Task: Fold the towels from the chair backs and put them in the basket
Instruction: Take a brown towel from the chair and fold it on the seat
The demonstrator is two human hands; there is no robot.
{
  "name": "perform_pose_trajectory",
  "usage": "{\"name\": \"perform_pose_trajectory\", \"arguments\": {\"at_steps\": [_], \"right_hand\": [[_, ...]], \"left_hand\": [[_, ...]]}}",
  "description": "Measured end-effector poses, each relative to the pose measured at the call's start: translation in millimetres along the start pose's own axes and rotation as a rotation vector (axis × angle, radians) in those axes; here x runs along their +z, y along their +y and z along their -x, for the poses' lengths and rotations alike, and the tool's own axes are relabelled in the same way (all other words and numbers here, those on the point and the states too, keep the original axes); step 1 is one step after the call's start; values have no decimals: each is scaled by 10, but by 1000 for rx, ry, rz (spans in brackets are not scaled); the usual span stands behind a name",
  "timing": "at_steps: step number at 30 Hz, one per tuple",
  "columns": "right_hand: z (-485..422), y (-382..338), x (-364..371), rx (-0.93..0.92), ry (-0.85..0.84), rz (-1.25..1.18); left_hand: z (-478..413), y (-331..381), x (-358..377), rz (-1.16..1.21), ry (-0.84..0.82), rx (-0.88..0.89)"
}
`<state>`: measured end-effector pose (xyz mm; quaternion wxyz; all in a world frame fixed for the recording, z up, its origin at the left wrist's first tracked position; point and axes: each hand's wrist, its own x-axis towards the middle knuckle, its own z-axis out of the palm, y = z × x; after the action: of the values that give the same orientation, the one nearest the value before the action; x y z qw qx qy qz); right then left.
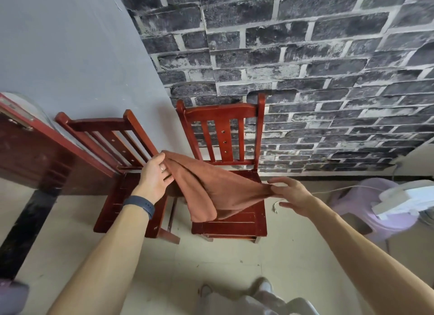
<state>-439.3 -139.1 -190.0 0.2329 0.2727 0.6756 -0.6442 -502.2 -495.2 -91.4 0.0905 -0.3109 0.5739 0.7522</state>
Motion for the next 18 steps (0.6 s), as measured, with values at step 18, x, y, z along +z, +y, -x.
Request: {"name": "perform_pose_trajectory", "arguments": {"at_steps": [18], "right_hand": [[27,-289,336,-330,330,485]], "left_hand": [[-243,-303,-734,-288,43,107]]}}
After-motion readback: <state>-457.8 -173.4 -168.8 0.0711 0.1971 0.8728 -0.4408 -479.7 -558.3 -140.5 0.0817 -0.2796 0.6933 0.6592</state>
